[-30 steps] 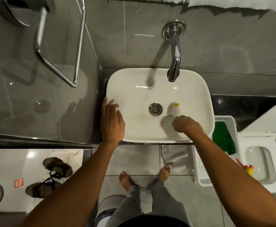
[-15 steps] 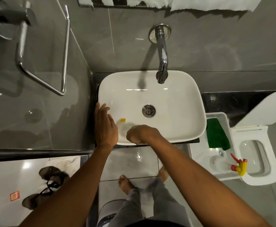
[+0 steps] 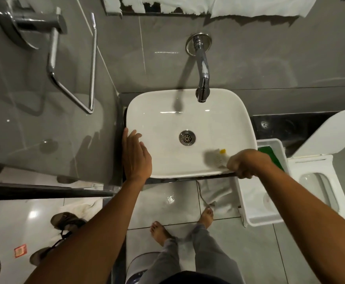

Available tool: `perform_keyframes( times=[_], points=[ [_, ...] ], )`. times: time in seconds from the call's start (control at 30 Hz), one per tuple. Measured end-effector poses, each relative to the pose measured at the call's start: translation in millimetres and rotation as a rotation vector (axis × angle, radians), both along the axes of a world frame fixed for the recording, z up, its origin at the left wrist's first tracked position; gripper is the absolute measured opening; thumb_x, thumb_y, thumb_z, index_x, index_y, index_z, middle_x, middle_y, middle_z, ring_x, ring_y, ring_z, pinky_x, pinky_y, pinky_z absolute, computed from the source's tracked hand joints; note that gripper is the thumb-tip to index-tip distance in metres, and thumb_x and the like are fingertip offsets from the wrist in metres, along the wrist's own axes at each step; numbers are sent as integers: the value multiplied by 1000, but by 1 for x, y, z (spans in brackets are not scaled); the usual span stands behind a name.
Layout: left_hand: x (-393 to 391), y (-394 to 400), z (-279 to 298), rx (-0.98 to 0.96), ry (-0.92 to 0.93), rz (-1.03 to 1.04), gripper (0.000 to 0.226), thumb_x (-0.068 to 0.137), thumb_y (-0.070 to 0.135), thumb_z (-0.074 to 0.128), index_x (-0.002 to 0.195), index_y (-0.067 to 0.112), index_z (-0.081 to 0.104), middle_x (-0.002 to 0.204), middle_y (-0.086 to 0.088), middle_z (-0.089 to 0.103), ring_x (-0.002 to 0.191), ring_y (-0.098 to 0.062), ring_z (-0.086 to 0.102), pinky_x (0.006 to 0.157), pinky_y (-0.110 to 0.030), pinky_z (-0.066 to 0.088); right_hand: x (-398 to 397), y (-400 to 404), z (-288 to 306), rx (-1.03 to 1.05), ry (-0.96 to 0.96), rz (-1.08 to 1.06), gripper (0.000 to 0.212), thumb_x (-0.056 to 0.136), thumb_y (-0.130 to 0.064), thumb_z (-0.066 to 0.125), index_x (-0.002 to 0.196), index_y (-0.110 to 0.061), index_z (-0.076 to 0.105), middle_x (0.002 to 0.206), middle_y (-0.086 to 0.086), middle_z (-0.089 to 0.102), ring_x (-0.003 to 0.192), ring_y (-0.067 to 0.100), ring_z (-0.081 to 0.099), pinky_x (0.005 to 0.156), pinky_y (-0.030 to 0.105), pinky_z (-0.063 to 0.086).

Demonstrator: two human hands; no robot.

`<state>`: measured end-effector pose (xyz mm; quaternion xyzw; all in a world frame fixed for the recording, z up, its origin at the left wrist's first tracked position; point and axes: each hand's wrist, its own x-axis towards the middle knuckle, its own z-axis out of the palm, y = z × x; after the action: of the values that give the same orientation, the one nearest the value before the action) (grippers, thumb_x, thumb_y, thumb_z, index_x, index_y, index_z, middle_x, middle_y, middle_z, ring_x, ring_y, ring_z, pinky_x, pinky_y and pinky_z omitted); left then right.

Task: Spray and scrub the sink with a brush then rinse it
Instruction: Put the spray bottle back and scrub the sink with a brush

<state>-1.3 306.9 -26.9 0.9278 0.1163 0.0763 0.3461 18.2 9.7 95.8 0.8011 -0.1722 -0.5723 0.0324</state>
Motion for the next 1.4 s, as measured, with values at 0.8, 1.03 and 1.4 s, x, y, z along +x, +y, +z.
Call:
perform_keyframes(
  times=[0.8,1.03,1.4],
  points=[
    [2,0,-9,101,-53,14,26,109,3,47,128,5,64,157,-6,57,166,-23,27,130,-37,37,40,69,-103,204,-591,-225,45,108,-28,33,146,-14,53,139,11,65,129,34,63,104,45,48],
    [4,0,-14,173,-65,-14,24,109,6,49,127,5,65,154,-7,59,163,-29,31,126,-46,42,20,148,-105,496,-447,-10,51,113,-35,25,147,-7,51,150,19,58,136,41,58,110,52,45],
    [0,-1,-1,154,-20,-24,27,110,6,46,131,2,63,158,-10,55,165,-29,27,129,-47,38,18,5,-102,109,-479,-52,48,106,-26,40,148,-5,51,144,21,60,132,41,60,111,49,49]
  ],
)
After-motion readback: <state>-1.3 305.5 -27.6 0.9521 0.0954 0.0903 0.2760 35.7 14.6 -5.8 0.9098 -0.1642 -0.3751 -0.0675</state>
